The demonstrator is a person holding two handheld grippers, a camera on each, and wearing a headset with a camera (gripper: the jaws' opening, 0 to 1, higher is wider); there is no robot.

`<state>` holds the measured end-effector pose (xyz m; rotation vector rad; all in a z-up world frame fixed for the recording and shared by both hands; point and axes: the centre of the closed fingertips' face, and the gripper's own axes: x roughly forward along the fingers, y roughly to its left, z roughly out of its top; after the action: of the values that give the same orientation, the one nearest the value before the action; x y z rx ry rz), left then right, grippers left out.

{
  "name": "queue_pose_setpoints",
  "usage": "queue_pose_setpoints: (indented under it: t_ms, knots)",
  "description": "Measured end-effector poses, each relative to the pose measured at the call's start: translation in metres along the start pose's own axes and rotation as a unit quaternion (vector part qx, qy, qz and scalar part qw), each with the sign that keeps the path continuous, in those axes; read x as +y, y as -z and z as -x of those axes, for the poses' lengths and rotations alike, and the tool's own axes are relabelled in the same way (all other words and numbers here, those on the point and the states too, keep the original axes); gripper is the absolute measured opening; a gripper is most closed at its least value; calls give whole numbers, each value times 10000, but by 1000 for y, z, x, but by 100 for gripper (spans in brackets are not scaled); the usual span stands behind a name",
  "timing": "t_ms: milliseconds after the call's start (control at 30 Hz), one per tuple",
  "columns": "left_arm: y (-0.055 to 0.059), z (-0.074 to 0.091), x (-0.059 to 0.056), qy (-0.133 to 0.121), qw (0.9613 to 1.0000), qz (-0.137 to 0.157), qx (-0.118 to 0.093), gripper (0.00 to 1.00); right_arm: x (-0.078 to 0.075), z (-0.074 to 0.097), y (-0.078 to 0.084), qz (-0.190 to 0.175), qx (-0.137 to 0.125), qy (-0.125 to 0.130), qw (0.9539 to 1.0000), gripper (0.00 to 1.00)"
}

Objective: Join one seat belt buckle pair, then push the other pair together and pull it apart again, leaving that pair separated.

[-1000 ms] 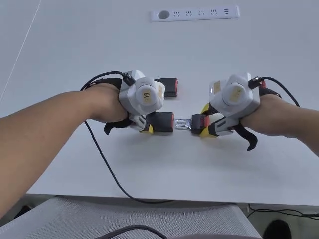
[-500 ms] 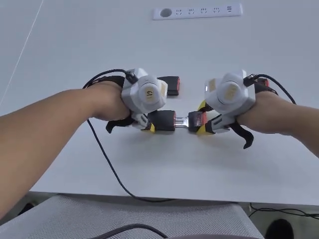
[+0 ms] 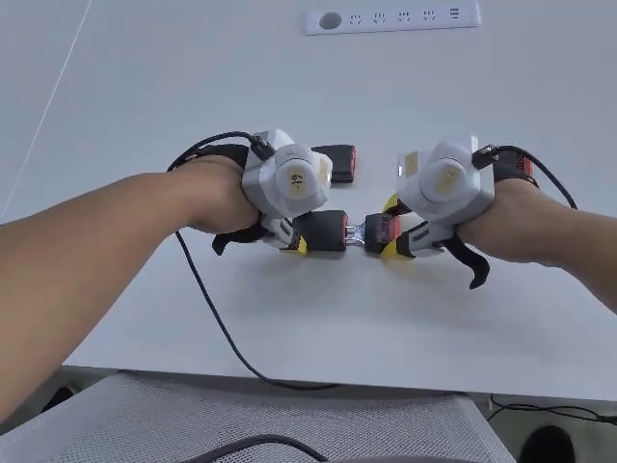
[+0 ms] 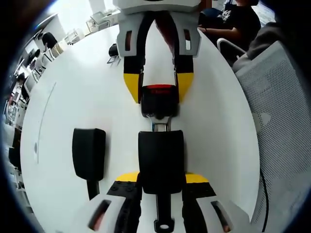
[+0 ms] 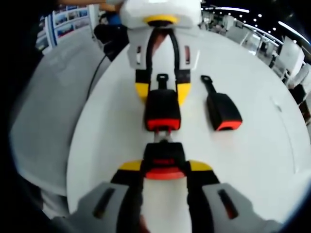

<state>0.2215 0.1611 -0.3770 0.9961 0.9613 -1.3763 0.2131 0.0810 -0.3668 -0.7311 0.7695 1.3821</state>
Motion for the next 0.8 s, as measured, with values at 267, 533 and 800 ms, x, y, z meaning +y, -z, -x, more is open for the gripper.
queue_pose_setpoints:
  t_ms: [267, 533, 800]
  knots:
    - [0, -1, 0, 5, 10000, -65, 68, 32, -1, -2, -4, 44, -13, -5, 10000, 33]
    - [0, 0, -1, -7, 9999, -58, 96, 31, -3, -8, -11, 22, -85, 22, 10000, 32]
    - [-1, 0, -1, -5, 9999, -61, 148, 31, -3, -13, -16, -33, -103, 33, 9999, 33]
